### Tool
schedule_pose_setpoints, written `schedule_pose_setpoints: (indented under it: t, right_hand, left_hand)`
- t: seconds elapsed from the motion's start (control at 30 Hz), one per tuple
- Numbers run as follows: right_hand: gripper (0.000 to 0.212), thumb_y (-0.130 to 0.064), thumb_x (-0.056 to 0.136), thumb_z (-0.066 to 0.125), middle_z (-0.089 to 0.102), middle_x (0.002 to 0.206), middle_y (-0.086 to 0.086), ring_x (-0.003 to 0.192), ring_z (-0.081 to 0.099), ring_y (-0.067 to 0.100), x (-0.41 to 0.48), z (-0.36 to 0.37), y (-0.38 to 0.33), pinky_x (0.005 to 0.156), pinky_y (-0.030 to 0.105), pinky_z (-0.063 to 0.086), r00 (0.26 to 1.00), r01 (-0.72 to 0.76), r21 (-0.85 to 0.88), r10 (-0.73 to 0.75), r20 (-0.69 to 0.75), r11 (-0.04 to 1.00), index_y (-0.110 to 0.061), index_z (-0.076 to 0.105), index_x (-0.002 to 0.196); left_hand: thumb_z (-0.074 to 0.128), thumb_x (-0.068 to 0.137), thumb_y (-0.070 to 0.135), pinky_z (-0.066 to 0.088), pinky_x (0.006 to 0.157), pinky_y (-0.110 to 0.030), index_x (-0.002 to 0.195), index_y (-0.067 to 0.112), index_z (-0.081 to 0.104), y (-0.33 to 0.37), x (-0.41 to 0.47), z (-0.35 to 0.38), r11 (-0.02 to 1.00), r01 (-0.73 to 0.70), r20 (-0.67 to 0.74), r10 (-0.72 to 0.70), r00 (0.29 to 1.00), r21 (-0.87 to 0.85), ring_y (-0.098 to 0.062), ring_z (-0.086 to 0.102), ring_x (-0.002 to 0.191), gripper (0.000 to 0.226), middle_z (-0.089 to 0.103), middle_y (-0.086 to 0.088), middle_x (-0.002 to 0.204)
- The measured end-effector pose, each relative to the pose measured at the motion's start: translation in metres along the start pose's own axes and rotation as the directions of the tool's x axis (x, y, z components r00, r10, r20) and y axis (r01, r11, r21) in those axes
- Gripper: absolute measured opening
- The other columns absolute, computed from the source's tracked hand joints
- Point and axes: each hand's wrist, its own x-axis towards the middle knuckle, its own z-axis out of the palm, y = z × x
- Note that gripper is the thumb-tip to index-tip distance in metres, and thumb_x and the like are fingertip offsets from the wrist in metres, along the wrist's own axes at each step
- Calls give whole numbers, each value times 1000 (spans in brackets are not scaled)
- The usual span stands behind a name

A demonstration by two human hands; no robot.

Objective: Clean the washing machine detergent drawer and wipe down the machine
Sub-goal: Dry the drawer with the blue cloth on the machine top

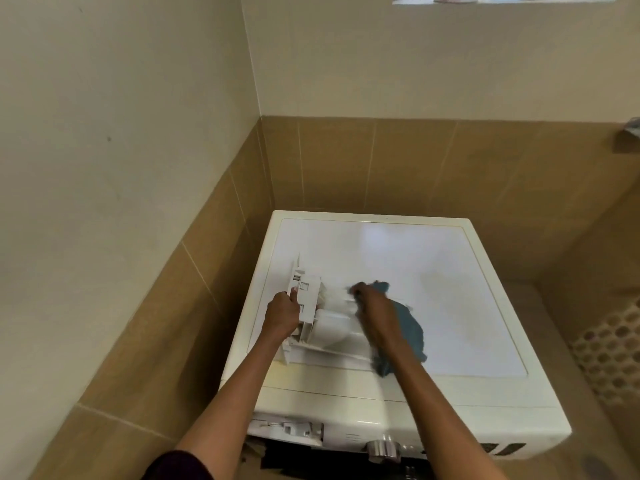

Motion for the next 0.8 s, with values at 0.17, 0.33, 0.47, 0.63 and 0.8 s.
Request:
schedule_pose_setpoints:
  t: [0.17, 0.33, 0.47, 0.63, 0.8]
  right_hand:
    - [26, -4, 91, 45, 66, 113, 9, 103, 62, 25, 13, 19, -27, 79, 30, 46, 962, 245, -15, -241, 126, 969, -11, 53, 115]
    - [22, -10, 90, 43, 63, 111, 12, 101, 59, 31, 34, -4, 14, 85, 34, 41, 995, -91, -385, 97, -4, 918, -8, 53, 109]
    - [33, -4, 86, 42, 60, 114, 10, 107, 54, 31, 22, 6, 2, 89, 35, 36, 987, -152, -382, 122, -102, 912, -12, 51, 116]
    - [34, 10, 90, 40, 67, 101, -1, 93, 62, 7, -16, 28, -34, 83, 22, 51, 975, 222, 384, -200, -97, 896, -15, 60, 103]
    - [18, -8, 98, 42, 61, 103, -4, 96, 58, 8, 6, 16, -55, 88, 24, 49, 956, 152, 681, 70, -286, 716, -10, 54, 111]
  left_hand:
    - [27, 101, 32, 35, 49, -18, 108, -4, 54, -2, 1, 0, 999, 6, 8, -5, 1000, -41, -29, 63, 94, 45, 63, -20, 112]
    - [27, 101, 33, 33, 49, -16, 112, -4, 53, 0, -2, 1, 999, 31, 7, -31, 999, -42, -29, 61, 100, 47, 62, -19, 113]
    - [26, 100, 38, 42, 68, -24, 113, -3, 53, -1, -2, 1, 998, 59, 13, -58, 998, -29, -30, 60, 102, 51, 62, -20, 113]
    - [11, 94, 57, 31, 50, -22, 79, 11, 51, 5, -3, -1, 988, 129, 68, -124, 990, -82, -12, 45, 54, 63, 49, -4, 65]
    - [5, 93, 58, 18, 38, -18, 69, 15, 44, 8, -7, -5, 970, 171, 101, -155, 983, -176, -9, 27, 44, 63, 34, 0, 55]
